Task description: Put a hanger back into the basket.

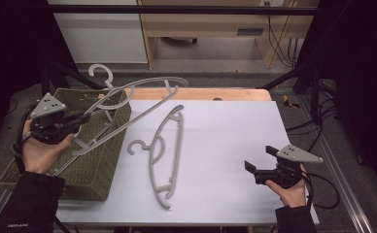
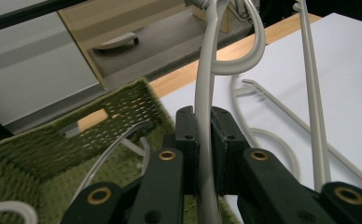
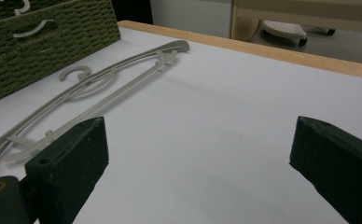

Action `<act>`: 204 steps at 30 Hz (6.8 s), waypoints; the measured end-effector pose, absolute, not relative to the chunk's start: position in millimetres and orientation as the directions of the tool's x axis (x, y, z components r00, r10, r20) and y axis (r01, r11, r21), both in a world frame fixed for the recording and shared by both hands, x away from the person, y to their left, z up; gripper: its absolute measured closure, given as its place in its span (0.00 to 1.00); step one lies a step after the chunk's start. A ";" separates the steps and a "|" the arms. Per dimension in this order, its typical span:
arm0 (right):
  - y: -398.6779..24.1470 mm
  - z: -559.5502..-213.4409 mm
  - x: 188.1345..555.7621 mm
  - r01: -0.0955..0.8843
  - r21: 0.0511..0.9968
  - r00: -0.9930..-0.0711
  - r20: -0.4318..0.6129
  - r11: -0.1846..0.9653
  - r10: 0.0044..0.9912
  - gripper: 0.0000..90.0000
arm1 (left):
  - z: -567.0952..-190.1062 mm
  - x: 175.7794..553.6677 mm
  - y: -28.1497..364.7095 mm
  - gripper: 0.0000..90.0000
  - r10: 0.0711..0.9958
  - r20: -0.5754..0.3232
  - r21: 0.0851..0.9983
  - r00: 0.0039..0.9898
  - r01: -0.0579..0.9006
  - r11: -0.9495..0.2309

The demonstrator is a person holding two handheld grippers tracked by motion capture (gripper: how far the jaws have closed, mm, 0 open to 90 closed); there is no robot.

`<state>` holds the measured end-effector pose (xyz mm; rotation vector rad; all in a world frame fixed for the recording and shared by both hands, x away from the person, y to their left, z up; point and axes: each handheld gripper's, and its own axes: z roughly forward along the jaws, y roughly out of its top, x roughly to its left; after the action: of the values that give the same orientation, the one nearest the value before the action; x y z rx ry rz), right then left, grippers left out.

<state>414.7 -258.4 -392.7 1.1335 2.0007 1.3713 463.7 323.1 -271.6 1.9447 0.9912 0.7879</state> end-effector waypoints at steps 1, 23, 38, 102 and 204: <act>-258.4 -392.7 414.8 0.370 0.915 -0.555 0.077 0.163 0.829 0.05 | -271.9 463.9 327.8 0.91 0.853 0.167 0.856 0.495 0.356 -0.374; -256.6 -394.4 415.9 0.378 0.910 -0.552 0.074 0.170 0.830 0.05 | -294.4 461.4 419.8 0.91 0.903 0.167 0.842 0.395 0.419 -0.339; -257.5 -394.5 416.0 0.378 0.910 -0.553 0.072 0.172 0.830 0.05 | -316.1 459.6 456.2 0.91 0.924 0.169 0.830 0.342 0.456 -0.321; -257.7 -394.6 415.6 0.378 0.909 -0.551 0.071 0.173 0.832 0.05 | -348.2 455.9 437.6 0.61 0.945 0.101 0.739 0.310 0.612 -0.280; -251.2 -399.0 415.9 0.383 0.909 -0.559 0.085 0.166 0.825 0.05 | -468.2 464.6 170.1 0.76 0.847 -0.009 0.665 0.531 0.636 -0.391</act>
<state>415.9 -251.2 -399.0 1.1410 2.0175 1.3700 464.6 170.1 -468.2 2.1538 1.1963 0.4443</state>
